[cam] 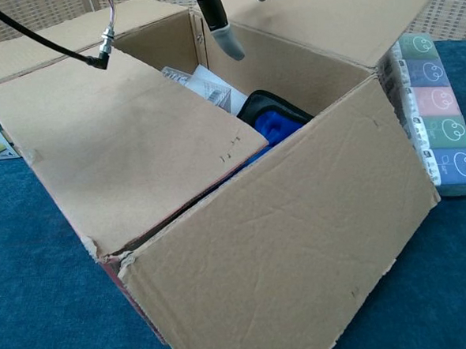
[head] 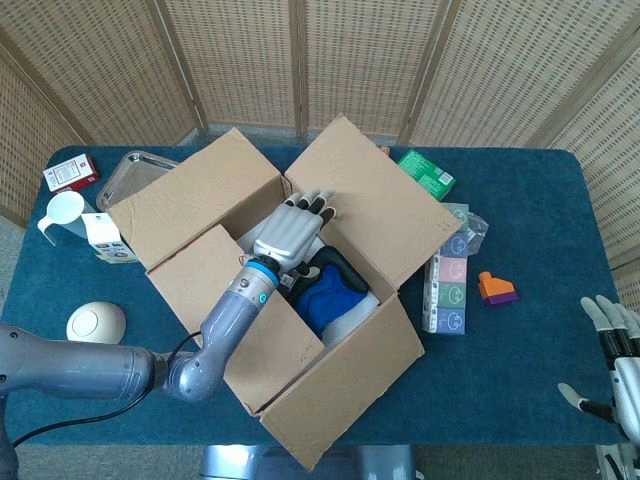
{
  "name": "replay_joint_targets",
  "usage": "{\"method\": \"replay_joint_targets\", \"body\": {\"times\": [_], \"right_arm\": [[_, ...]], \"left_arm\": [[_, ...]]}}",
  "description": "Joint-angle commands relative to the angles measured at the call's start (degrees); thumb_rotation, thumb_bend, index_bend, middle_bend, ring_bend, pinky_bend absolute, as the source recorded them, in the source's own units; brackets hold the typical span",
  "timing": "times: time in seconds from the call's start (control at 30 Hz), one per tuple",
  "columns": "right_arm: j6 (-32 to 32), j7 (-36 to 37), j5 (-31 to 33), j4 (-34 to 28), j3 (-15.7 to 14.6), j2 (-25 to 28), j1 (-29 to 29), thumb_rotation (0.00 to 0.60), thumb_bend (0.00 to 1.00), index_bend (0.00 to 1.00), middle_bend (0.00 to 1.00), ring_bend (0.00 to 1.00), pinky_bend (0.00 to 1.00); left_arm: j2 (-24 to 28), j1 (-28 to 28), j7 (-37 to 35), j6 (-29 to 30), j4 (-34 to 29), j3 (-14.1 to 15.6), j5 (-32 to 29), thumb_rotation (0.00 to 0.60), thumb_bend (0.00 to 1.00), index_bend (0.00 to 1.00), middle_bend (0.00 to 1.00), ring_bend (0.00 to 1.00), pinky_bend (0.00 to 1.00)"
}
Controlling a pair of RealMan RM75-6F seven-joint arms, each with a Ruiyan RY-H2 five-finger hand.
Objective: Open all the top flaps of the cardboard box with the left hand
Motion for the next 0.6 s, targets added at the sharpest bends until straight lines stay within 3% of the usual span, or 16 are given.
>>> {"method": "replay_joint_targets", "body": {"times": [0.03,0.3,0.43,0.6], "right_arm": [[0.18,0.03,-0.08,-0.02,-0.01,0.04,-0.07,0.600,0.00,0.00,0.00,0.00,0.00],[0.20,-0.99,-0.93,-0.12,-0.33,-0.24,-0.14,0.600,0.00,0.00,0.00,0.00,0.00],[0.14,-2.23,-1.36,-0.34,-0.50,-0.66,-0.14,0.600,0.00,0.00,0.00,0.00,0.00],[0.09,-3.38,-1.34,-0.44,-0.50,-1.11,-0.14,0.600,0.00,0.00,0.00,0.00,0.00]], "left_arm": [[1.69,1.13,-0.59,0.38,-2.33,-0.15,0.04,0.600,0.00,0.20,0.00,0.00,0.12],[11.61,4.82,-1.90,-3.03,-10.62,1.37,-0.22,0.600,0.00,0.19,0.00,0.02,0.14],[13.03,7.27,-3.12,-1.04,-11.56,2.99,3.28,0.600,0.00,0.21,0.01,0.05,0.18],[13.12,8.86,-6.18,-2.50,-11.57,3.12,2.32,0.600,0.00,0.21,0.04,0.07,0.21]]}}
